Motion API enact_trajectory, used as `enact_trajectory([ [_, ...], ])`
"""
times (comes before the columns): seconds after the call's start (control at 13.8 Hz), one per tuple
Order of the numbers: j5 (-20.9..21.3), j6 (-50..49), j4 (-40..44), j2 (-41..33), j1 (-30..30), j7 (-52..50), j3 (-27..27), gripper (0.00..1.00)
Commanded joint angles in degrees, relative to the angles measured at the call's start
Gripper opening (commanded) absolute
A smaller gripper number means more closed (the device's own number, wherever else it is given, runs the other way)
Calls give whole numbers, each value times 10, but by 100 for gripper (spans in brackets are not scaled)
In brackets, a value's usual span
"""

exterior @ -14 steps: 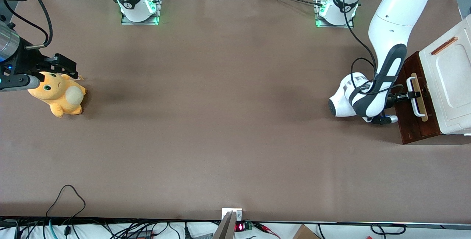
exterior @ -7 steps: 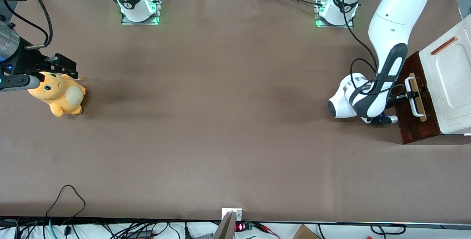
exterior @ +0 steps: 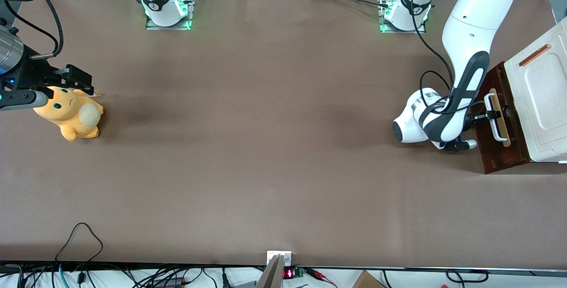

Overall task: Open lower drawer with left arm only
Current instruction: 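Pull the handle with the left gripper, sliding the drawer outward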

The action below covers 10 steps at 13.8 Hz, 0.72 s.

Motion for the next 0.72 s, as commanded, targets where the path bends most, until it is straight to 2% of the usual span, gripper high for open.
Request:
enact_trajectory([
  [0.0,-21,-8,2,-12,-6,1,-5,17],
  [0.65,-49,-9,10,-14,-23,0,-6,17],
])
